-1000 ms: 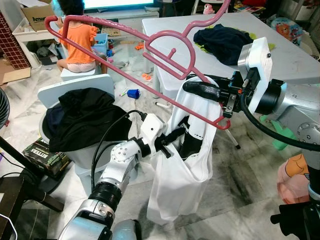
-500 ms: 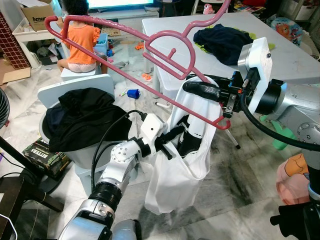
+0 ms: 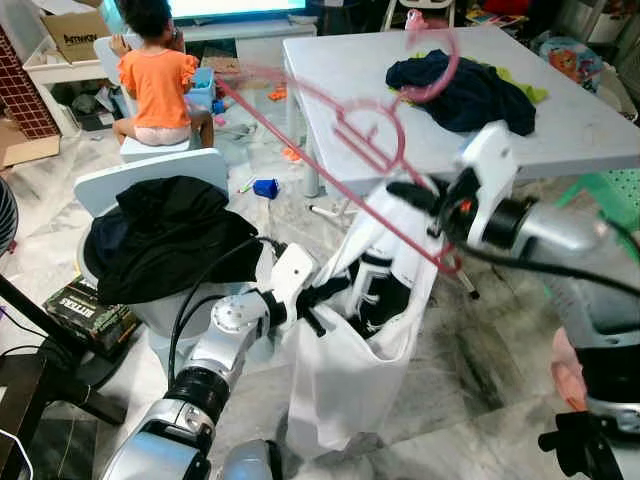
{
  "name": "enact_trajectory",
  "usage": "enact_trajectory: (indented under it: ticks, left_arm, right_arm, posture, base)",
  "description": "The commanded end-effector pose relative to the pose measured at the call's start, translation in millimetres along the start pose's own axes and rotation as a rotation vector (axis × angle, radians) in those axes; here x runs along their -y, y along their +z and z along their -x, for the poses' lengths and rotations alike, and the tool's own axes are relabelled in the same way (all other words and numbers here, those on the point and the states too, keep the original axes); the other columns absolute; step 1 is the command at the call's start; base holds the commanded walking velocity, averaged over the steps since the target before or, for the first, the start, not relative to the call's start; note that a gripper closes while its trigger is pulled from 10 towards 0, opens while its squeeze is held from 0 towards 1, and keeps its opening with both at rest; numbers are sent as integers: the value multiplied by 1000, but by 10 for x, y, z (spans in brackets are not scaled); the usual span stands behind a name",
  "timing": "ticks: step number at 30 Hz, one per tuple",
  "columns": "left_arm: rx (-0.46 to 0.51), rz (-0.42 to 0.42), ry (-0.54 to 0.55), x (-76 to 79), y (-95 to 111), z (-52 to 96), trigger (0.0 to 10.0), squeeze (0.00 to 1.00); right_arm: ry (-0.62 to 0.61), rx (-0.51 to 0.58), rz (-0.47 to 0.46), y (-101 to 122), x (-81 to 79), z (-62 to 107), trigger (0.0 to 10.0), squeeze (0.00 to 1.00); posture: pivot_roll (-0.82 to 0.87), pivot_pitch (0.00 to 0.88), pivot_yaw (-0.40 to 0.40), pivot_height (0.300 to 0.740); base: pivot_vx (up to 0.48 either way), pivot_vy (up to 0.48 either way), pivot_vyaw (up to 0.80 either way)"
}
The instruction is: Hang hanger
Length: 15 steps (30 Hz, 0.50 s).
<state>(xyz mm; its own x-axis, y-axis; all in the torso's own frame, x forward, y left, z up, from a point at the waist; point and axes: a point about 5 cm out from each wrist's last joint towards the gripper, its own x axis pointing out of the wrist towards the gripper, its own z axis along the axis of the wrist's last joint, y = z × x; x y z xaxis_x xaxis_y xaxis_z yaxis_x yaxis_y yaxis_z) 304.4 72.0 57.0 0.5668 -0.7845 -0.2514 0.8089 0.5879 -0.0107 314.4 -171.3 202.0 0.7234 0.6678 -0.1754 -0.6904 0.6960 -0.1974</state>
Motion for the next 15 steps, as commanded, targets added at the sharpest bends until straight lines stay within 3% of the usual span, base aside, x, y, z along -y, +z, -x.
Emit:
enact_trajectory:
  ticks: [1, 4, 7, 8, 10, 12, 14, 15]
  left_arm:
    - [-44, -9, 9, -50, 24, -15, 0, 0]
    - [-146, 47, 2, -54, -59, -23, 0, 0]
    - [-182, 64, 0, -58, -98, -11, 0, 0]
    - [-279, 78, -9, -67, -224, 45, 0, 0]
    - [-331, 99, -6, -86, -293, 89, 0, 0]
    - [-359, 108, -2, -107, -329, 129, 0, 0]
    - [-380, 120, 12, -132, -371, 178, 0, 0]
    - [-380, 120, 12, -132, -371, 178, 0, 0]
  right_arm:
    - [-110, 64, 26, 123, 147, 15, 10000, 0]
    - [-163, 64, -26, 50, 210, 8, 10000, 0]
    - [-175, 54, -30, 14, 210, 3, 10000, 0]
    - [-233, -5, -6, -137, 209, -9, 10000, 0]
    - [-304, -54, -5, -291, 200, -18, 10000, 0]
    - [-368, -50, -99, -404, 154, -22, 10000, 0]
    - [-362, 17, -286, -454, 16, -39, 10000, 0]
    - [-362, 17, -286, -454, 16, -39, 10000, 0]
  posture:
    - [-78, 0, 27, 740]
    - [-79, 0, 36, 740]
    - [-79, 0, 38, 740]
    - [-81, 0, 41, 740]
    - [-80, 0, 41, 740]
    - [-72, 0, 40, 740]
    - [-64, 0, 40, 740]
    - [-64, 0, 40, 740]
  base:
    - [0, 0, 0]
    - [0, 0, 0]
    - [0, 0, 0]
    - [0, 0, 0]
    - [0, 0, 0]
    - [0, 0, 0]
    - [0, 0, 0]
    - [0, 0, 0]
